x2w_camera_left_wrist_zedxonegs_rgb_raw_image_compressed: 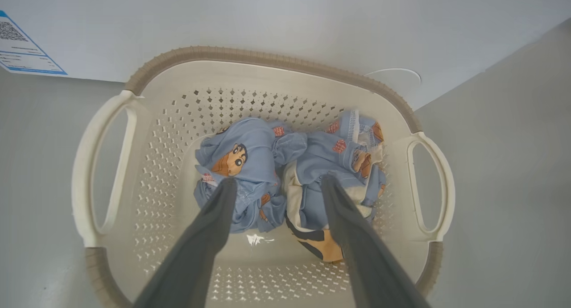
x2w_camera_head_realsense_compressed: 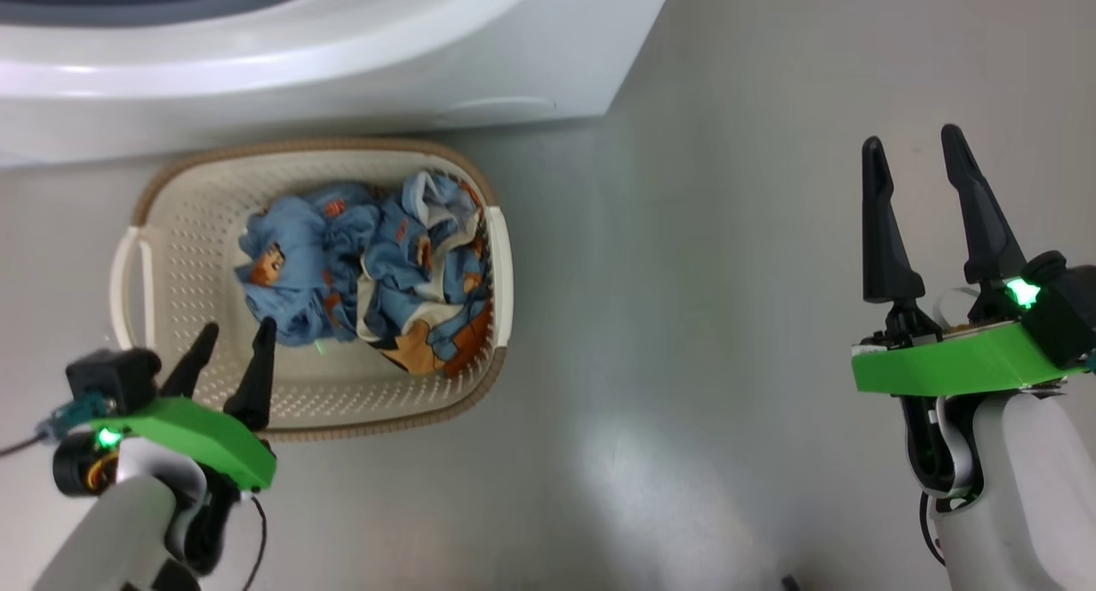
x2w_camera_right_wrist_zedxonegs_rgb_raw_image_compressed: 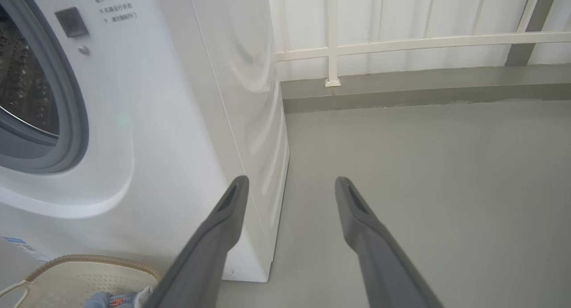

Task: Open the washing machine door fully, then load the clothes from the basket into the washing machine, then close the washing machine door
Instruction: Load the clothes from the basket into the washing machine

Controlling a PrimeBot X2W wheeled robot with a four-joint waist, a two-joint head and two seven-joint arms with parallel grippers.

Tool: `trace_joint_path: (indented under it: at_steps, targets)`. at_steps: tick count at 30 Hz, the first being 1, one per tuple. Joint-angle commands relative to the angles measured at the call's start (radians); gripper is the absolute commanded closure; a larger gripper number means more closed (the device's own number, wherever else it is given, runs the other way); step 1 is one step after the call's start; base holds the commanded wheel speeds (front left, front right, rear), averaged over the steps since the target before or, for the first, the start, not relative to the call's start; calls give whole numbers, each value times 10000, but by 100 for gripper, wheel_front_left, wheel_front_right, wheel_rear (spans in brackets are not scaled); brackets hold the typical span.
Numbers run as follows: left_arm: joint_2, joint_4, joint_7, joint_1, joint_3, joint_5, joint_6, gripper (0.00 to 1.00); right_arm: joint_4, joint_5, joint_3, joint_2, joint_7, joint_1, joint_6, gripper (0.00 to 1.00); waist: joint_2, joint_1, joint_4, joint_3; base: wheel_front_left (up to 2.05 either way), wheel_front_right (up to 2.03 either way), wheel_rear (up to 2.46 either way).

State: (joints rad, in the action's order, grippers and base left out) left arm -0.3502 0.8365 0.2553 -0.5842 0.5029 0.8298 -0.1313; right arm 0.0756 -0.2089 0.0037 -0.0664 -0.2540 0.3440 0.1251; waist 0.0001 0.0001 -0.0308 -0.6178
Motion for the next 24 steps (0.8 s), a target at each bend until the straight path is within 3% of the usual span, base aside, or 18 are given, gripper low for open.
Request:
trace_joint_path:
  at_steps: [1, 10, 24]
  targets:
    - [-541, 121, 65, -257, 2, 179, 6, 0, -297, 221, 256, 65, -78, 52, 56, 0, -1, -1, -70, -663, 0, 0, 0]
    - [-1194, 1087, -133, -1921, 2105, 1361, 6, 0, -602, 374, 379, 145, -78, 569, 56, 0, -1, -1, -181, -1962, 0, 0, 0]
    - [-1770, 1934, -354, -3696, 3895, 2211, 6, 0, -885, 132, 650, 160, -78, 1048, 56, 0, -1, -1, -394, -2962, 0, 0, 0]
